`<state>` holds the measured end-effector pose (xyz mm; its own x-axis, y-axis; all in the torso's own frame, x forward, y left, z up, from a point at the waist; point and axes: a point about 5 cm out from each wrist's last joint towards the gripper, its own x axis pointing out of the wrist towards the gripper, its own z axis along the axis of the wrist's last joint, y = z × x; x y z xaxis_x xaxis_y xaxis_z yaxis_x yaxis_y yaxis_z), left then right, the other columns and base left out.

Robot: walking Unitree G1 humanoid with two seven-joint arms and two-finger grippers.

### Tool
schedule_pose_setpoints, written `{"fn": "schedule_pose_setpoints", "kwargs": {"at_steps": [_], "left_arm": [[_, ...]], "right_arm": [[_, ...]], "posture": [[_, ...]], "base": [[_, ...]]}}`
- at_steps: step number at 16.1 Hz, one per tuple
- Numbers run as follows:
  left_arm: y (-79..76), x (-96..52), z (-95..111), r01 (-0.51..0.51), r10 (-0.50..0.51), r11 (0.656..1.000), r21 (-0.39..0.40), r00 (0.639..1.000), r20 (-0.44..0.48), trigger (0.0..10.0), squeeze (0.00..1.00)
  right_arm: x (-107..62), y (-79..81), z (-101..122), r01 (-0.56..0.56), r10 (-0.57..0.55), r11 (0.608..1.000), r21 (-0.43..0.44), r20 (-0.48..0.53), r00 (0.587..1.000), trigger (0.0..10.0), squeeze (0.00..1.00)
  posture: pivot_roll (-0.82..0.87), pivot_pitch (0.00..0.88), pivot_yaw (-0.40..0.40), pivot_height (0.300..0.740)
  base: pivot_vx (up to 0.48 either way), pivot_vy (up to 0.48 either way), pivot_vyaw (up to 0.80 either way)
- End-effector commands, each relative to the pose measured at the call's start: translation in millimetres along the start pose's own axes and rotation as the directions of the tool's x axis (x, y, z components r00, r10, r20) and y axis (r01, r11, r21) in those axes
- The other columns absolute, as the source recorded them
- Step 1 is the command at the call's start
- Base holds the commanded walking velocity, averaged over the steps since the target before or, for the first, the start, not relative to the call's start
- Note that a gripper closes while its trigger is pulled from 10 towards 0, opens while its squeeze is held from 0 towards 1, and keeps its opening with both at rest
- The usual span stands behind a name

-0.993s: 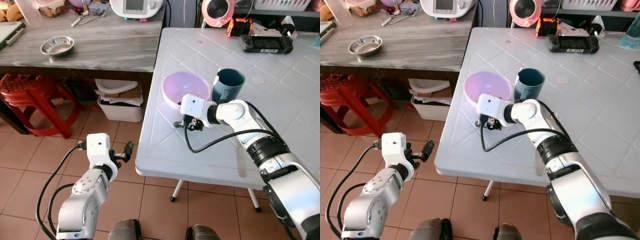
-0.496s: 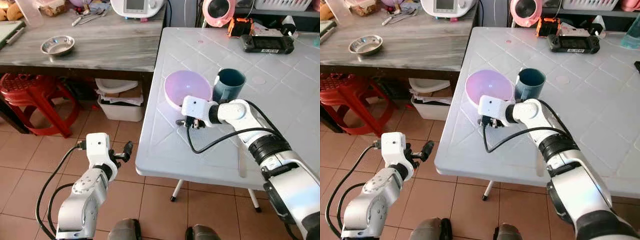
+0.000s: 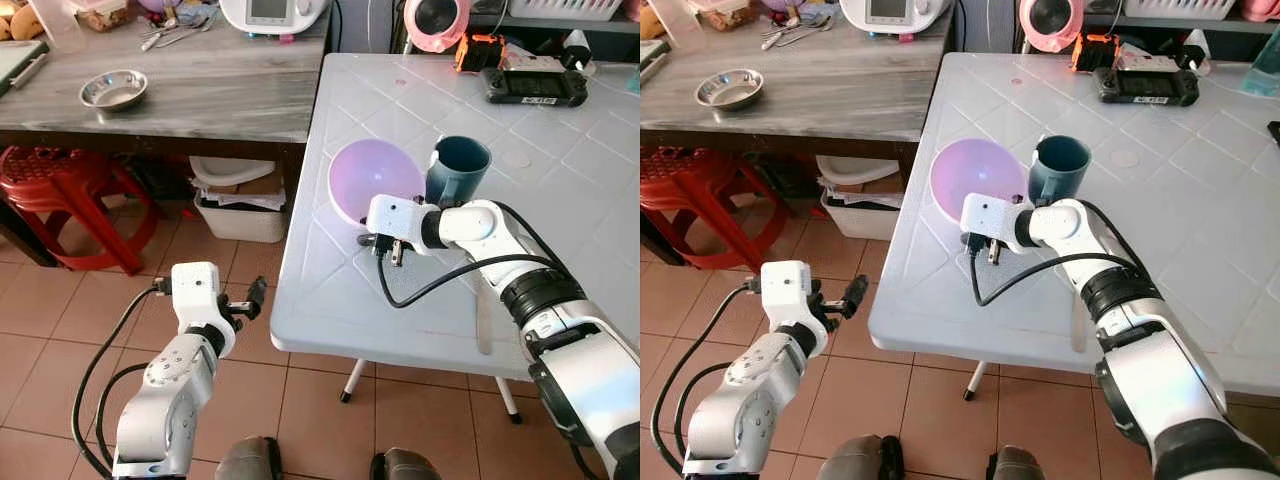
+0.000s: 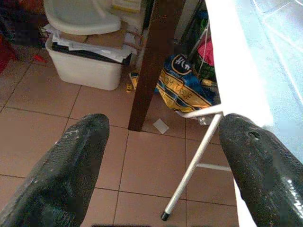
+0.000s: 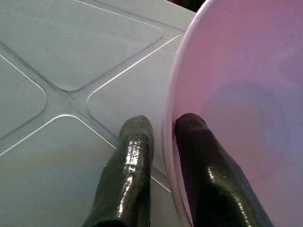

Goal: Setting the table

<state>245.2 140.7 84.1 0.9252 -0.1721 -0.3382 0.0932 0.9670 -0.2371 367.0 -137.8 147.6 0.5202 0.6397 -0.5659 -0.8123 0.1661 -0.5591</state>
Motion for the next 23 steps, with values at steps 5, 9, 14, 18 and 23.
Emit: {"fn": "schedule_pose_setpoints", "kwargs": {"at_steps": [5, 9, 14, 18, 23], "left_arm": [[2.0, 1.7, -1, -0.018, 0.018, 1.000, 0.013, 1.000, -0.004, 10.0, 0.00], [4.3, 2.7, 1, -0.034, 0.034, 0.999, 0.004, 0.999, 0.004, 10.0, 0.00], [6.6, 9.2, 7, -0.077, 0.077, 0.997, -0.006, 0.996, 0.041, 10.0, 0.00], [9.5, 17.9, 18, -0.107, 0.108, 0.994, -0.012, 0.988, 0.106, 10.0, 0.00], [12.5, 26.5, 27, -0.129, 0.130, 0.992, -0.013, 0.978, 0.164, 10.0, 0.00]], "right_arm": [[0.1, -6.4, 9, 0.014, -0.013, 0.999, -0.033, 0.039, 0.999, 0.0, 0.00], [2.1, -6.0, 13, 0.015, -0.012, 0.999, -0.041, 0.058, 0.998, 0.0, 0.00], [8.7, -6.4, 25, 0.062, -0.055, 0.997, -0.053, 0.120, 0.991, 0.0, 0.00], [8.8, -9.6, 45, 0.183, -0.174, 0.983, -0.012, 0.253, 0.952, 0.0, 0.00], [0.9, 6.2, 81, 0.379, -0.400, 0.914, 0.144, 0.472, 0.785, 10.0, 0.00]], "posture": [[0.04, 0.087, 0.062, 0.740], [0.04, 0.078, 0.059, 0.740], [0.04, 0.053, 0.046, 0.740], [0.02, 0.017, 0.042, 0.740], [0.00, 0.002, 0.039, 0.740]], "base": [[0.000, 0.000, 0.00], [0.000, 0.000, 0.00], [0.000, 0.000, 0.00], [0.000, 0.000, 0.00], [0.000, 0.000, 0.00]]}}
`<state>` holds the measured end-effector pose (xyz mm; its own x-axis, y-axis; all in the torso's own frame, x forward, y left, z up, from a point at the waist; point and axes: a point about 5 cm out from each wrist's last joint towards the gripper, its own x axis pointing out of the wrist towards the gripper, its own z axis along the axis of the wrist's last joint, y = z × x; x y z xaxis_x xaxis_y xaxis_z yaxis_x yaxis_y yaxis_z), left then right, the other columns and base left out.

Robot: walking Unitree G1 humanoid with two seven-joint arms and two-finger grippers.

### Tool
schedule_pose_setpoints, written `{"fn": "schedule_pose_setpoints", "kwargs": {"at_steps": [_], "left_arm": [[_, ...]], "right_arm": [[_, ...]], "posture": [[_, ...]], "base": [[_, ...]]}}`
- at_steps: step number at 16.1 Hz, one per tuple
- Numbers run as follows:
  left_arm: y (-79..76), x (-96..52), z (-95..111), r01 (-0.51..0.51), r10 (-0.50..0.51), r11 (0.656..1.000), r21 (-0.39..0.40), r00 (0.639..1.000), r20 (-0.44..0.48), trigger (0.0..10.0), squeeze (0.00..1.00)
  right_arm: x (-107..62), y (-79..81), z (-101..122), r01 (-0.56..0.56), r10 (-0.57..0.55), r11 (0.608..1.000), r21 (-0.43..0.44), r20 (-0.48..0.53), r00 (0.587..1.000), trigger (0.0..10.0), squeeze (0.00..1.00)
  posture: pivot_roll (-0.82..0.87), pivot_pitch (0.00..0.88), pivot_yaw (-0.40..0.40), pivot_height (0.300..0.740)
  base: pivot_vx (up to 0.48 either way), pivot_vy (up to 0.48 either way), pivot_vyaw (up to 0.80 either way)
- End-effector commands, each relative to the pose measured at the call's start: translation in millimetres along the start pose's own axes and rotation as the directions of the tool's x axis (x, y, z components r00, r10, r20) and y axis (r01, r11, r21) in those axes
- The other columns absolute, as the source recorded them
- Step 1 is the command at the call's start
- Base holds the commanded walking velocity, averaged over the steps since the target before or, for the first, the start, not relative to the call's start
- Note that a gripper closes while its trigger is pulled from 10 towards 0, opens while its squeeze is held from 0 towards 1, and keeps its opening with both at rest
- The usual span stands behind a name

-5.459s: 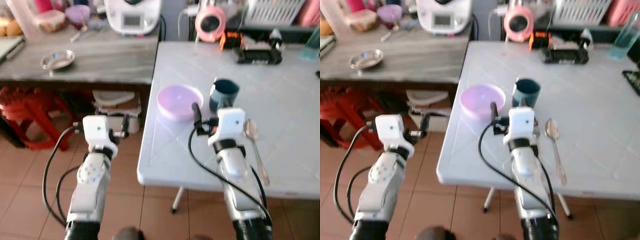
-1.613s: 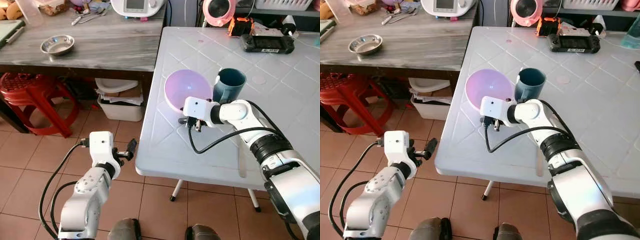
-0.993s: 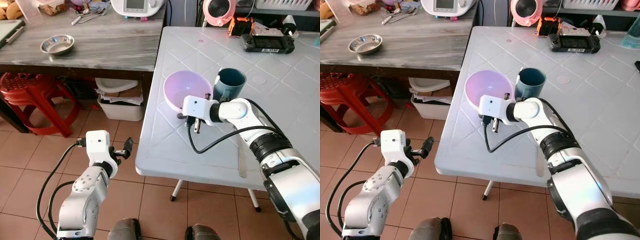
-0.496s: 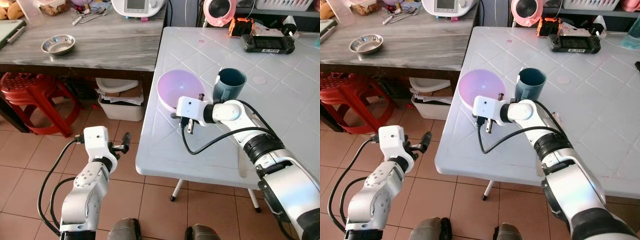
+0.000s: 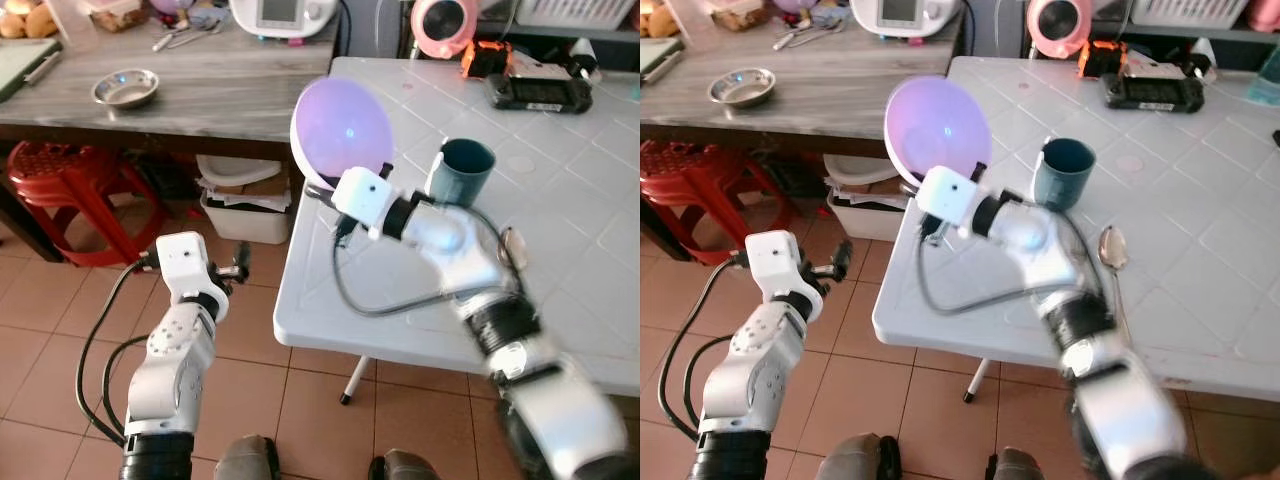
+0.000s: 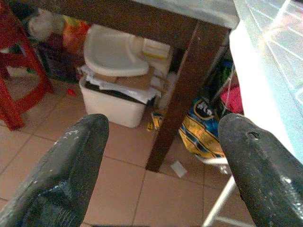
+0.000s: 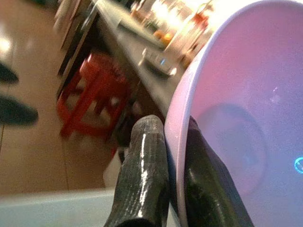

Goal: Setting the table

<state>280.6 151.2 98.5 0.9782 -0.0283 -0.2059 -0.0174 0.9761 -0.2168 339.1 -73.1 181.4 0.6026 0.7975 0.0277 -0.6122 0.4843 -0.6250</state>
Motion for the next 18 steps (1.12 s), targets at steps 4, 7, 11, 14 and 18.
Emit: {"fn": "schedule_pose_setpoints", "kwargs": {"at_steps": [4, 7, 11, 14, 18], "left_arm": [[-2.6, 2.3, -1, -0.002, 0.002, 1.000, 0.013, 1.000, 0.025, 10.0, 0.00], [-4.2, 5.6, 3, 0.006, -0.006, 1.000, 0.006, 0.999, 0.049, 10.0, 0.00], [-5.1, 5.3, 3, 0.003, -0.004, 1.000, 0.010, 0.998, 0.069, 10.0, 0.00], [-5.7, 6.5, 10, 0.000, -0.006, 0.999, 0.043, 0.992, 0.124, 10.0, 0.00], [-3.6, 9.2, 18, -0.024, 0.009, 0.996, 0.082, 0.984, 0.176, 10.0, 0.00]], "right_arm": [[-5.7, 4.4, 21, 0.158, -0.161, 0.987, 0.035, 0.092, 0.983, 10.0, 0.00], [-11.5, 6.2, 22, 0.193, -0.195, 0.981, 0.034, 0.081, 0.978, 10.0, 0.00], [-17.7, 7.2, 23, 0.235, -0.238, 0.971, 0.043, 0.062, 0.969, 10.0, 0.00], [-20.6, 11.7, 20, 0.235, -0.237, 0.971, 0.045, 0.045, 0.970, 10.0, 0.00], [-22.5, 12.1, 18, 0.237, -0.239, 0.970, 0.050, 0.027, 0.971, 10.0, 0.00]], "posture": [[-0.01, 0.000, 0.039, 0.740], [-0.02, 0.000, 0.036, 0.740], [-0.02, 0.000, 0.036, 0.740], [-0.02, 0.000, 0.039, 0.740], [-0.02, 0.000, 0.038, 0.740]], "base": [[0.000, 0.076, 0.00], [0.000, 0.480, 0.00], [0.000, 0.480, 0.00], [0.000, 0.480, 0.00], [0.000, 0.476, 0.00]]}}
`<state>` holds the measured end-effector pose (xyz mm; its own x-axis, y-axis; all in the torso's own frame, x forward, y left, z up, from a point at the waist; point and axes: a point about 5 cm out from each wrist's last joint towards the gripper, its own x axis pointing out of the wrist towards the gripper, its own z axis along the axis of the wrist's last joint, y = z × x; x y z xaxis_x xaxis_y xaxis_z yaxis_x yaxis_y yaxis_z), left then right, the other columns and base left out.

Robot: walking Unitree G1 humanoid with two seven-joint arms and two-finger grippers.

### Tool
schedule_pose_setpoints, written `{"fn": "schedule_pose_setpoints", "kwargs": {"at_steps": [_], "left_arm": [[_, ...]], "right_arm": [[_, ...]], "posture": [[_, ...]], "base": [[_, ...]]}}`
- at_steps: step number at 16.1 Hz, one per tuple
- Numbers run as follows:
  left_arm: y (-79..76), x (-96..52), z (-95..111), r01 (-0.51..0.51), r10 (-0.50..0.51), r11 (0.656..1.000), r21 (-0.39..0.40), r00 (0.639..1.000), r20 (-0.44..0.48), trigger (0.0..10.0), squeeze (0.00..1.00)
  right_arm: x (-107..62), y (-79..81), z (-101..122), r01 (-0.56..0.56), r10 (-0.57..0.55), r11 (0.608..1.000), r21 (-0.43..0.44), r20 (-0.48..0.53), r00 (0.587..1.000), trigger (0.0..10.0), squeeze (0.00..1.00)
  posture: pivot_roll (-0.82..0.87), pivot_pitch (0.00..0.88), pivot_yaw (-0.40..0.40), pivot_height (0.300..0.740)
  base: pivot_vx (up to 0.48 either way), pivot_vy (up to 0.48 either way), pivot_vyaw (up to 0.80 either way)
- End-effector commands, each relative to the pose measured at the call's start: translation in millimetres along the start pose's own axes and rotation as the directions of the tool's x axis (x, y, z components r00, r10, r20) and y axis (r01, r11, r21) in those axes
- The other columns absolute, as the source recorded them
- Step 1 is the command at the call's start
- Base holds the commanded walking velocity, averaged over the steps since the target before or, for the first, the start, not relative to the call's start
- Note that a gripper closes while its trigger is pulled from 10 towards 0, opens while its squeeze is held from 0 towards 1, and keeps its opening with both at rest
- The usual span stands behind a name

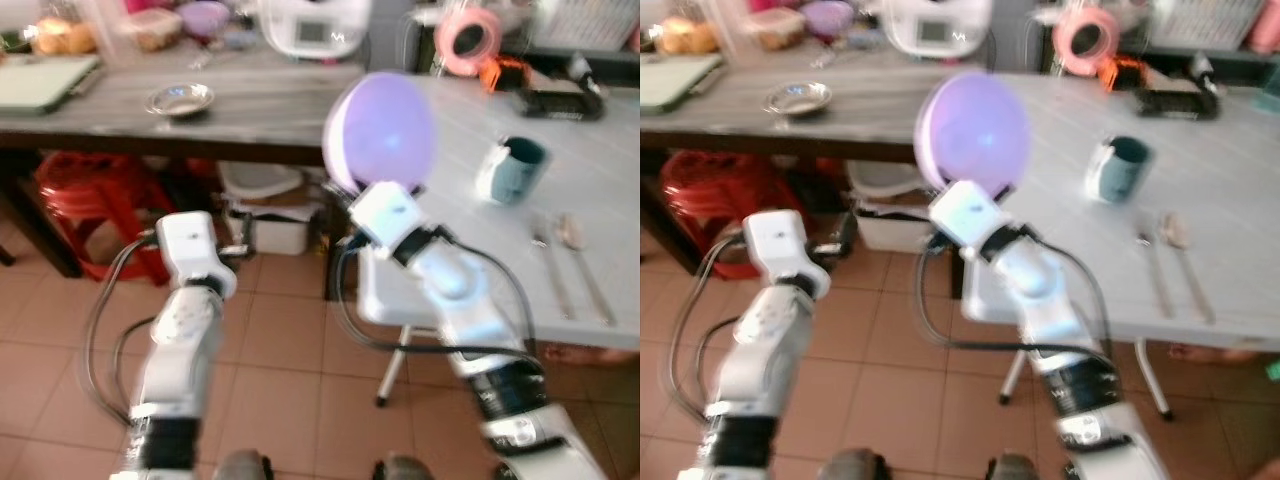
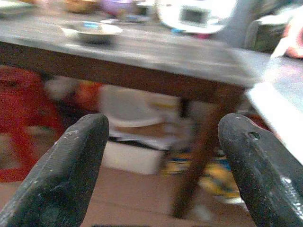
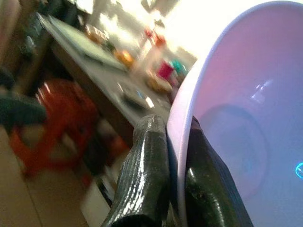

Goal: Setting the table

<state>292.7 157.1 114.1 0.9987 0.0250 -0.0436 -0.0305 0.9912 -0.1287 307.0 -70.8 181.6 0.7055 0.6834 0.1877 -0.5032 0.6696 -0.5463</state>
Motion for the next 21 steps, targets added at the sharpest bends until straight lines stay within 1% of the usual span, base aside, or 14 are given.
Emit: {"fn": "schedule_pose_setpoints", "kwargs": {"at_steps": [1, 4, 5, 6, 7, 9, 11, 12, 14, 15, 16, 17, 19, 21], "left_arm": [[-5.6, 0.7, 0, 0.006, -0.006, 1.000, 0.002, 1.000, 0.010, 10.0, 0.00], [-8.7, -0.5, -1, 0.039, -0.039, 0.999, 0.006, 0.999, 0.009, 10.0, 0.00], [-10.4, -1.9, -1, 0.062, -0.063, 0.998, 0.020, 0.998, 0.015, 10.0, 0.00], [-10.9, -3.2, -3, 0.067, -0.068, 0.998, 0.012, 0.998, 0.010, 10.0, 0.00], [-11.5, -4.3, -5, 0.071, -0.071, 0.997, 0.013, 0.997, 0.004, 10.0, 0.00], [-12.1, -4.5, -5, 0.075, -0.075, 0.997, 0.019, 0.997, 0.010, 10.0, 0.00], [-10.3, -3.8, -4, 0.048, -0.048, 0.999, 0.025, 0.999, 0.022, 10.0, 0.00], [-8.6, -5.4, -5, 0.029, -0.030, 0.999, 0.038, 0.999, 0.025, 10.0, 0.00], [-8.0, -7.8, -7, 0.030, -0.031, 0.999, 0.039, 0.999, 0.025, 10.0, 0.00], [-8.6, -8.5, -8, 0.049, -0.050, 0.998, 0.030, 0.998, 0.023, 10.0, 0.00], [-10.4, -8.9, -6, 0.085, -0.085, 0.996, 0.011, 0.996, 0.038, 10.0, 0.00], [-10.7, -8.6, -6, 0.089, -0.089, 0.996, 0.017, 0.995, 0.041, 10.0, 0.00], [-12.8, -7.5, -5, 0.100, -0.100, 0.995, 0.009, 0.994, 0.052, 10.0, 0.00], [-14.9, -9.1, -6, 0.101, -0.101, 0.995, 0.010, 0.993, 0.054, 10.0, 0.00]], "right_arm": [[-3.7, -9.2, 1, 0.025, -0.025, 0.999, -0.020, -0.009, 1.000, 10.0, 0.00], [-10.0, -8.4, -3, 0.049, -0.049, 0.999, 0.009, -0.034, 0.998, 10.0, 0.00], [-17.7, -1.2, -10, -0.006, 0.008, 1.000, 0.025, -0.061, 0.998, 10.0, 0.00], [-23.6, 1.5, -15, -0.032, 0.034, 0.999, 0.021, -0.082, 0.996, 10.0, 0.00], [-29.3, 0.2, -20, -0.018, 0.024, 0.998, 0.054, -0.113, 0.993, 10.0, 0.00], [-37.0, -0.7, -25, 0.019, -0.006, 0.996, 0.087, -0.148, 0.989, 10.0, 0.00], [-41.2, 1.0, -26, 0.109, -0.088, 0.987, 0.121, -0.169, 0.982, 10.0, 0.00], [-43.0, 5.8, -25, 0.164, -0.137, 0.977, 0.140, -0.181, 0.974, 10.0, 0.00], [-47.3, 14.2, -23, 0.208, -0.174, 0.964, 0.166, -0.195, 0.965, 10.0, 0.00], [-54.1, 20.4, -24, 0.242, -0.202, 0.953, 0.179, -0.215, 0.955, 10.0, 0.00], [-58.4, 21.5, -26, 0.276, -0.231, 0.942, 0.192, -0.230, 0.946, 10.0, 0.00], [-60.6, 21.1, -26, 0.288, -0.241, 0.938, 0.192, -0.236, 0.941, 10.0, 0.00], [-67.0, 17.3, -29, 0.341, -0.281, 0.916, 0.211, -0.271, 0.921, 10.0, 0.00], [-72.3, 13.7, -33, 0.382, -0.310, 0.899, 0.215, -0.302, 0.901, 10.0, 0.00]], "posture": [[-0.02, 0.000, 0.037, 0.740], [-0.02, 0.000, 0.040, 0.740], [-0.03, 0.000, 0.059, 0.740], [-0.03, 0.000, 0.062, 0.740], [-0.03, 0.000, 0.063, 0.740], [-0.03, 0.000, 0.051, 0.740], [-0.03, 0.000, 0.039, 0.740], [-0.03, 0.000, 0.038, 0.740], [-0.03, 0.000, 0.038, 0.740], [-0.03, 0.000, 0.039, 0.740], [-0.04, 0.000, 0.040, 0.740], [-0.04, 0.000, 0.038, 0.740], [-0.04, 0.000, 0.037, 0.740], [-0.04, 0.000, 0.039, 0.740]], "base": [[0.000, 0.472, 0.00], [0.000, 0.472, 0.00], [0.000, 0.458, 0.00], [0.000, 0.454, 0.00], [0.000, 0.454, 0.00], [0.000, 0.454, 0.00], [0.000, 0.458, 0.00], [0.000, 0.000, 0.00], [0.000, 0.000, 0.00], [0.000, 0.000, 0.00], [0.000, 0.000, 0.00], [0.000, 0.000, 0.00], [0.000, 0.000, 0.00], [0.332, 0.000, 0.00]]}}
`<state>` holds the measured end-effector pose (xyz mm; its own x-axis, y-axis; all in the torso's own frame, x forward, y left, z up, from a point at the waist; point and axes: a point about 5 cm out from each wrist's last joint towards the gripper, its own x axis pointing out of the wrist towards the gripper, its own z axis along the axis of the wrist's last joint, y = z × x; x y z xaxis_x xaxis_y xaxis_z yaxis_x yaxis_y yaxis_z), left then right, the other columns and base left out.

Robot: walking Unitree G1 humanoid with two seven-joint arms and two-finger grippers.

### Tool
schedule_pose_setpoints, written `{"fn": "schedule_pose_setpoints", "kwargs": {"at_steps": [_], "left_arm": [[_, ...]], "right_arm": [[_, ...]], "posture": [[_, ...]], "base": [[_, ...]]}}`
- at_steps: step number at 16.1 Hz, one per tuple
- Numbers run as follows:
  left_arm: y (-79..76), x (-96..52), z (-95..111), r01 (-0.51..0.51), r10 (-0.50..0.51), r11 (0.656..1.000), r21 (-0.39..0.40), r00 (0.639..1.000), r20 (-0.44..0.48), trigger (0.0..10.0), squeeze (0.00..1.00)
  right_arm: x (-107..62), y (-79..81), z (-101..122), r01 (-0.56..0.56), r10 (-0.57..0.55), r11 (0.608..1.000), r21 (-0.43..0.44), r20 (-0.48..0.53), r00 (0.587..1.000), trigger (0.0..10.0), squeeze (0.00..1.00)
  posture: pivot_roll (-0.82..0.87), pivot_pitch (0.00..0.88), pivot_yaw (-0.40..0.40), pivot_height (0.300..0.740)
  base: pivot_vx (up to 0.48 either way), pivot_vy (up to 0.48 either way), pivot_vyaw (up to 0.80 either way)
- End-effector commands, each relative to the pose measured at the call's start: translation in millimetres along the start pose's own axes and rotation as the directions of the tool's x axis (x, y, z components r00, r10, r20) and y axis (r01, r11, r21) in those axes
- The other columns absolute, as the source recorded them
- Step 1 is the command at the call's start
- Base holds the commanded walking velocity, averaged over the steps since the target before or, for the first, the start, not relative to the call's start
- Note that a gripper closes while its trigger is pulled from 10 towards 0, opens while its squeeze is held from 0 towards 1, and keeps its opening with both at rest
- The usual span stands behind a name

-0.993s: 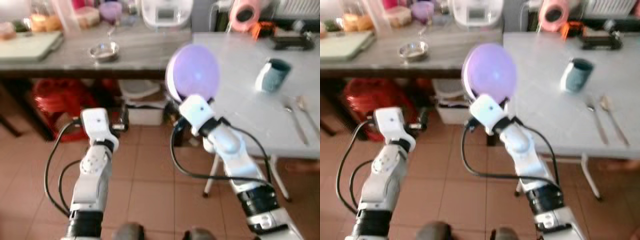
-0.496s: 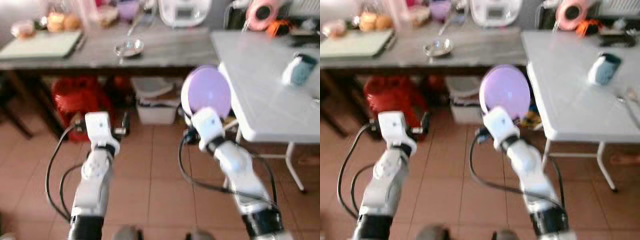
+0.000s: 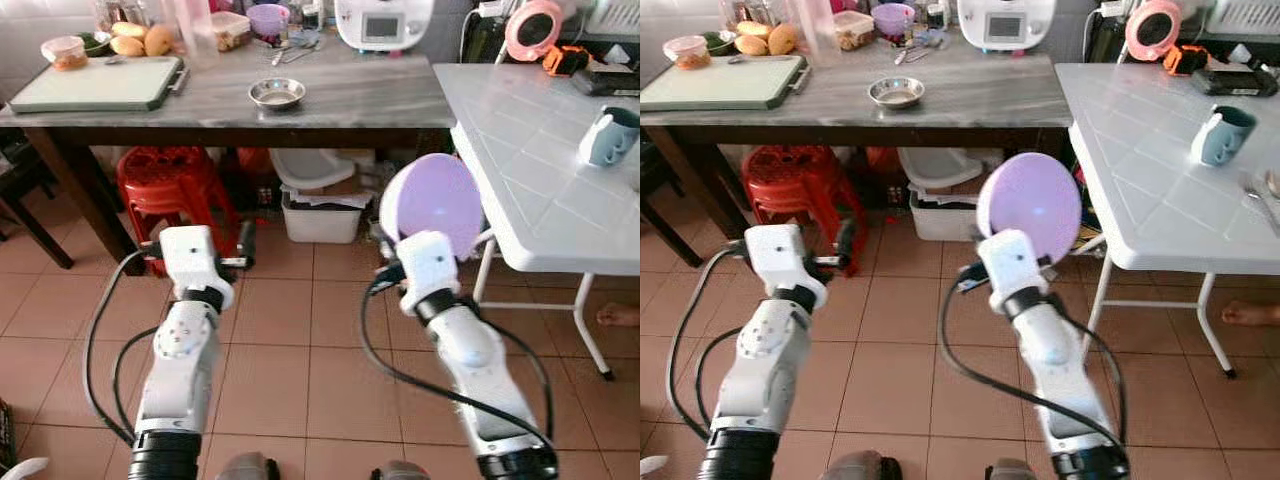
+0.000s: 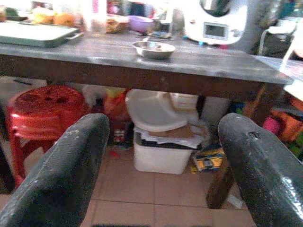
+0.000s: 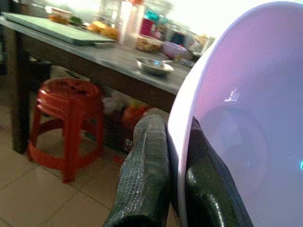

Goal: Setting the table

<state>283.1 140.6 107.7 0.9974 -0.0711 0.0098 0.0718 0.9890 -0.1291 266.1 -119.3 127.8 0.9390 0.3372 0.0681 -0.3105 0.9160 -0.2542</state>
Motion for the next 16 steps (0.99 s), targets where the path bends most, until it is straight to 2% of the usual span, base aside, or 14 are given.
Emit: {"fn": "schedule_pose_setpoints", "kwargs": {"at_steps": [1, 4, 11, 14, 16], "left_arm": [[-0.6, -0.1, 2, 0.001, -0.001, 1.000, 0.000, 1.000, 0.009, 10.0, 0.00], [-4.6, -0.5, 1, 0.025, -0.025, 1.000, -0.003, 1.000, 0.014, 10.0, 0.00], [-1.4, 1.6, 1, 0.006, -0.006, 1.000, 0.008, 1.000, 0.013, 10.0, 0.00], [-0.8, 2.0, 2, 0.004, -0.004, 1.000, 0.015, 1.000, 0.014, 10.0, 0.00], [-0.4, 2.2, 3, 0.002, -0.003, 1.000, 0.016, 1.000, 0.015, 10.0, 0.00]], "right_arm": [[-0.1, -1.2, 5, 0.030, -0.030, 0.999, 0.025, 0.010, 0.999, 10.0, 0.00], [0.6, 13.5, 9, 0.001, -0.002, 0.999, 0.042, 0.024, 1.000, 10.0, 0.00], [-1.5, 9.8, 7, 0.019, -0.020, 0.997, 0.075, 0.013, 1.000, 10.0, 0.00], [-0.2, 10.8, 11, 0.008, -0.010, 0.998, 0.056, 0.035, 0.999, 10.0, 0.00], [-0.2, 11.8, 12, 0.006, -0.008, 0.998, 0.060, 0.034, 0.999, 10.0, 0.00]], "posture": [[-0.04, 0.000, 0.039, 0.740], [-0.04, 0.000, 0.035, 0.740], [-0.04, 0.000, 0.043, 0.740], [-0.03, 0.000, 0.049, 0.740], [-0.03, 0.000, 0.048, 0.740]], "base": [[0.420, 0.000, 0.00], [0.462, 0.000, 0.00], [0.480, 0.000, 0.00], [0.480, 0.000, 0.00], [0.480, 0.000, 0.58]]}}
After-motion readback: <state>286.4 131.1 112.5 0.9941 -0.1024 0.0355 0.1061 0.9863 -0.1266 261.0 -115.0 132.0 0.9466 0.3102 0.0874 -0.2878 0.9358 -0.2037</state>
